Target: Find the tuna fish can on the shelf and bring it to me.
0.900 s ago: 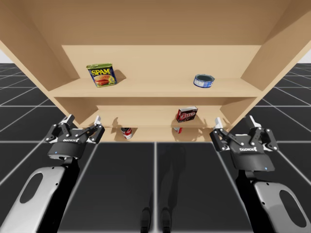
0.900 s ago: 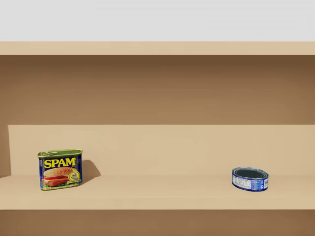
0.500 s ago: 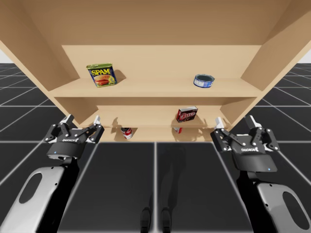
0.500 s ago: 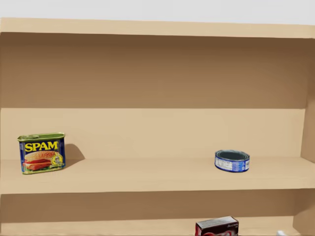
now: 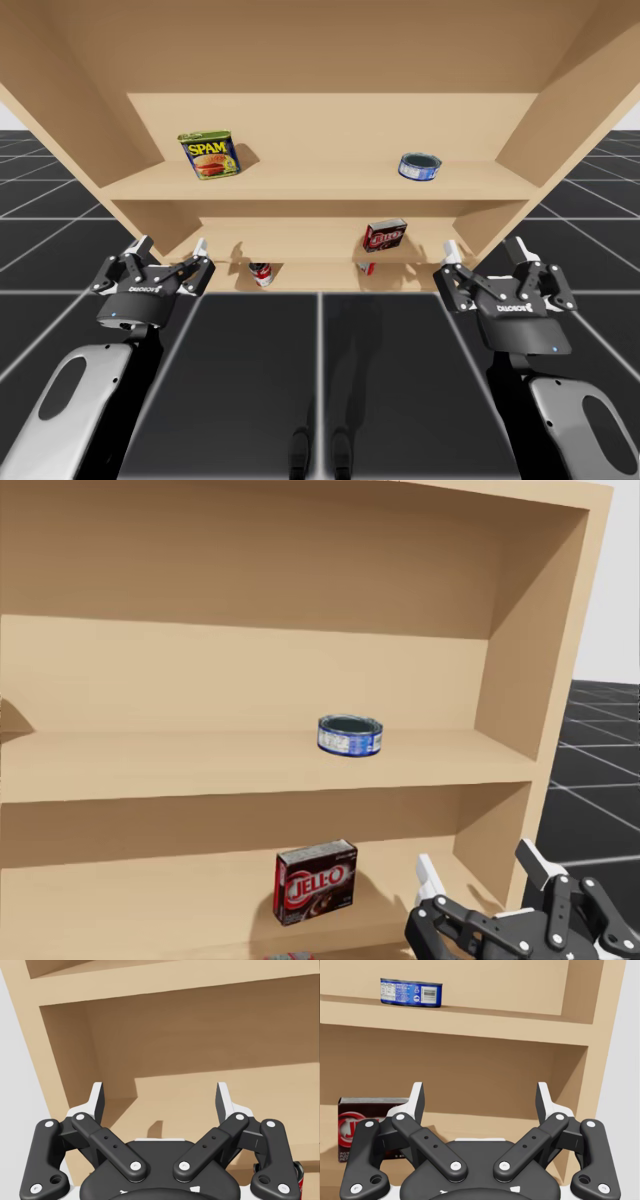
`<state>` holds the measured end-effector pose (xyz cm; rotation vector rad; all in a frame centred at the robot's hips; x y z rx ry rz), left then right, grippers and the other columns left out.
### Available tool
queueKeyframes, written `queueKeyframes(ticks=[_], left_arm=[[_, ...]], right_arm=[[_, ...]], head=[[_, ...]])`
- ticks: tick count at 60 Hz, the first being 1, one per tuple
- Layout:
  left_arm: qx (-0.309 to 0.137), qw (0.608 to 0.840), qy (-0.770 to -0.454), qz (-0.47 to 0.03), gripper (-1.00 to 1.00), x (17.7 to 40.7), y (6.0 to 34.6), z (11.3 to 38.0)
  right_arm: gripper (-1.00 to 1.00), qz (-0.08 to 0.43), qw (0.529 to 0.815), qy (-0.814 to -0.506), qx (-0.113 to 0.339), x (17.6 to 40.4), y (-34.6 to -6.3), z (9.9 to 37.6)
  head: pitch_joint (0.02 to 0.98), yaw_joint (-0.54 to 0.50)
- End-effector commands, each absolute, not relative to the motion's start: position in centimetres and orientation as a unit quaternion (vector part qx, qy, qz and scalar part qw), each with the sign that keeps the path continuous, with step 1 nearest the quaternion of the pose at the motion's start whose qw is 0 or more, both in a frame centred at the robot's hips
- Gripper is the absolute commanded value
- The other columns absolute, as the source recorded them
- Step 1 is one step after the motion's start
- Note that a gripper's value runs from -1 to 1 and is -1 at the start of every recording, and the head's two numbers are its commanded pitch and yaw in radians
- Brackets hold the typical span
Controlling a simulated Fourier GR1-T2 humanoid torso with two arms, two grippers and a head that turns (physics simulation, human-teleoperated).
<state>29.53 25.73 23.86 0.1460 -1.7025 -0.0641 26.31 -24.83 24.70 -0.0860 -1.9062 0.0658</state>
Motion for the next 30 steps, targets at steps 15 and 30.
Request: queueKeyframes(ticks=[15, 30], left_arm=[[0.067, 0.659, -0.749, -0.026, -1.0, 29.6, 25.9, 23.8], [0.069, 0.662, -0.746, -0.023, -1.0, 29.6, 25.9, 23.7]], right_arm=[[-1.0, 0.029, 0.572, -0.819, -0.026, 24.2, -24.3, 27.8], [-1.0, 0.064, 0.56, -0.826, -0.017, 22.3, -23.5, 32.4]], head=[[0.302, -0.28], [0.31, -0.28]])
